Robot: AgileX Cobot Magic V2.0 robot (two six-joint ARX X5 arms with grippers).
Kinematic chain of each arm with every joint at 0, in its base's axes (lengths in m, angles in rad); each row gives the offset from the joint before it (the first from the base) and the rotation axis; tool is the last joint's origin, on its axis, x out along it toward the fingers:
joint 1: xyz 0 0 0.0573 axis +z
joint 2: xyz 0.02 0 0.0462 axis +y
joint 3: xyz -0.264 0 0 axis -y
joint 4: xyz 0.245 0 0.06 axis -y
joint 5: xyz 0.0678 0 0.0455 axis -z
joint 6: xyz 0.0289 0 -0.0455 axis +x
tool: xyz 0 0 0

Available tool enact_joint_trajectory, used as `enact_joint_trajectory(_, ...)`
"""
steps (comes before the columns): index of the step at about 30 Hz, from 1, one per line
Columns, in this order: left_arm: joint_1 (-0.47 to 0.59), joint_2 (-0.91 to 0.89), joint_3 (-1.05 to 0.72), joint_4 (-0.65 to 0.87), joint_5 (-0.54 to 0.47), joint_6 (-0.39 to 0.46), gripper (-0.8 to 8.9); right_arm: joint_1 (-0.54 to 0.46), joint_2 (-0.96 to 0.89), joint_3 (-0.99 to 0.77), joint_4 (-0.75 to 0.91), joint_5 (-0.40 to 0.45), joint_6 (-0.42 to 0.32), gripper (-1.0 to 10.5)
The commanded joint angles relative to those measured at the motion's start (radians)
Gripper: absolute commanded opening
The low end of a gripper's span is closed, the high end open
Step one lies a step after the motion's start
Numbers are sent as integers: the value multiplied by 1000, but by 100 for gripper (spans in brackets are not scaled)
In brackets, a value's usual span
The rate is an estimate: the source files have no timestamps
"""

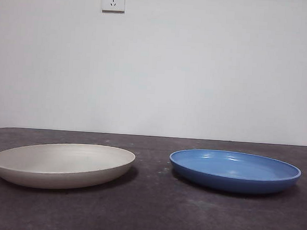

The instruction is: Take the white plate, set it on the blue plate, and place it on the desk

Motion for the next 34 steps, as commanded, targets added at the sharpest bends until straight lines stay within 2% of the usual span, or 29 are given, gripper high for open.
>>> enact_joint_trajectory(1,-3,26,26,14,3,-24,398,3,6,16,13,-1,10,399)
enact_joint_trajectory(6,-3,93,26,64,-39,-32,398,3,6,16,26,-2,12,399)
enact_joint_trajectory(14,-3,286,26,166,-190,-49,398,3,6,16,28,-2,13,399)
enact_joint_trajectory(23,-2,544,26,315,-250,-48,398,3,6,16,31,-2,12,399)
enact_joint_trajectory(34,-2,801,26,467,-269,-49,397,3,6,16,32,-2,12,399)
